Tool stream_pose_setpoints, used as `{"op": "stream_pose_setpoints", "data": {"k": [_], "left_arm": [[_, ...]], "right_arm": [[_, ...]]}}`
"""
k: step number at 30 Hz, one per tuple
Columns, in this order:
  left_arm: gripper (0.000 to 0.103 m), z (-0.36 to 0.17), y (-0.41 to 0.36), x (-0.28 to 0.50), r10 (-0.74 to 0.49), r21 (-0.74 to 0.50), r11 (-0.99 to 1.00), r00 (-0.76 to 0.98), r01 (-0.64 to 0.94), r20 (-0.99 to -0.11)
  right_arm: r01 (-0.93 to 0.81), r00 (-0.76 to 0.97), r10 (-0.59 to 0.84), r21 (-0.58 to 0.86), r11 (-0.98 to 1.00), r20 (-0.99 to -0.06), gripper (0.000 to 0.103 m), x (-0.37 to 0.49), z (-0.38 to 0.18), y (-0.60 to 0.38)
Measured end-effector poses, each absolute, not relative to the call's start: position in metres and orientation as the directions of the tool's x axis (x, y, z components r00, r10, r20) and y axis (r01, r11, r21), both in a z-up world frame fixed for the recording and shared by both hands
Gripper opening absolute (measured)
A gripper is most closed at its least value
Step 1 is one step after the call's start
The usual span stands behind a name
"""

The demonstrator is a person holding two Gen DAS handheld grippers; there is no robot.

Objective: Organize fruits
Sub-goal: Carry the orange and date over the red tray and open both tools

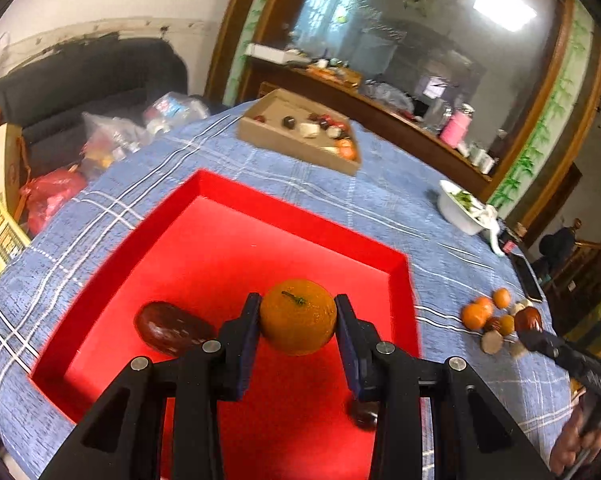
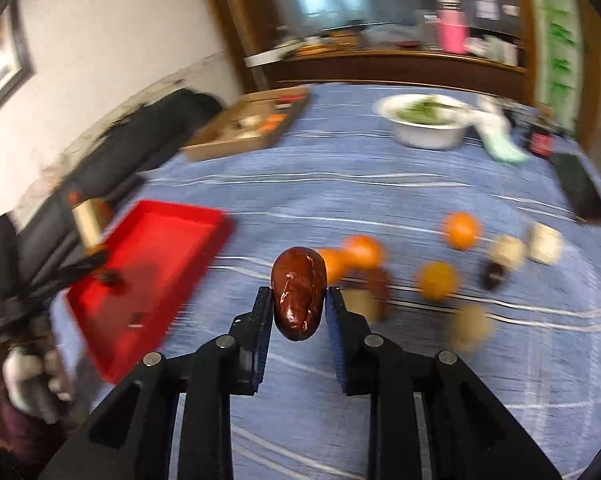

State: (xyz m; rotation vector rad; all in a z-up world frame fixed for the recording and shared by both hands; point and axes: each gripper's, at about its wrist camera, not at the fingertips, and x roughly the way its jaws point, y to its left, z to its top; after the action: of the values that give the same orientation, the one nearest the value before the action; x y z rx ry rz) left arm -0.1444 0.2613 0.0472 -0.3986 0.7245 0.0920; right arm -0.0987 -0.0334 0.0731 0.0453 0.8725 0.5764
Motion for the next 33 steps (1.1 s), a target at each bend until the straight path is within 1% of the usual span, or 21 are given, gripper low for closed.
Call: {"op": "stream_pose_setpoints", "data": {"k": [3,8,11,18,21,22,24,25,30,33], "left_arm": [[0.038,0.044,0.275,-0.136,-0.049,-0.325,0.914,0.729,-0.243,-0.683],[0.038,0.04,0.295,-0.112,-0.069,-0.34,0.904,0.7,-0.257,-0.711],[0.038,0.039,0.303,-0.1,-0.057,-0.328,0.905,0.687,-0.272,-0.725],[0.039,0.03,0.316,-0.092,-0.09,-0.367,0.884,0.666,-0.289,-0.741],[0.044,0.029,0.322,-0.097,-0.102,-0.396,0.867,0.669,-0.303,-0.736],[0.049,0.03,0.324,-0.099,-0.103,-0.401,0.863,0.672,-0.306,-0.733],[0.055,0.034,0.325,-0.103,-0.104,-0.413,0.855,0.677,-0.314,-0.729],[0.056,0.036,0.326,-0.105,-0.104,-0.417,0.853,0.679,-0.315,-0.726],[0.056,0.053,0.322,-0.12,-0.108,-0.439,0.842,0.7,-0.314,-0.706],[0.062,0.065,0.31,-0.131,-0.116,-0.452,0.841,0.719,-0.295,-0.685]], "right_arm": [[-0.538,0.422,0.548,0.287,0.793,-0.723,0.026,-0.098,0.07,0.016],[-0.622,0.34,0.567,0.273,0.734,-0.75,0.026,-0.095,0.055,0.09],[-0.643,0.309,0.546,0.252,0.723,-0.778,0.026,-0.09,0.041,0.125],[-0.652,0.28,0.51,0.228,0.723,-0.813,0.026,-0.081,0.018,0.16],[-0.658,0.288,0.493,0.204,0.725,-0.821,0.026,-0.085,0.014,0.167],[-0.661,0.288,0.493,0.202,0.723,-0.821,0.027,-0.086,0.013,0.168],[-0.662,0.294,0.493,0.197,0.723,-0.819,0.03,-0.087,0.014,0.169],[-0.664,0.3,0.494,0.194,0.722,-0.816,0.032,-0.088,0.016,0.168],[-0.661,0.324,0.516,0.201,0.723,-0.793,0.033,-0.096,0.03,0.155],[-0.654,0.349,0.529,0.203,0.729,-0.774,0.037,-0.105,0.04,0.137]]}}
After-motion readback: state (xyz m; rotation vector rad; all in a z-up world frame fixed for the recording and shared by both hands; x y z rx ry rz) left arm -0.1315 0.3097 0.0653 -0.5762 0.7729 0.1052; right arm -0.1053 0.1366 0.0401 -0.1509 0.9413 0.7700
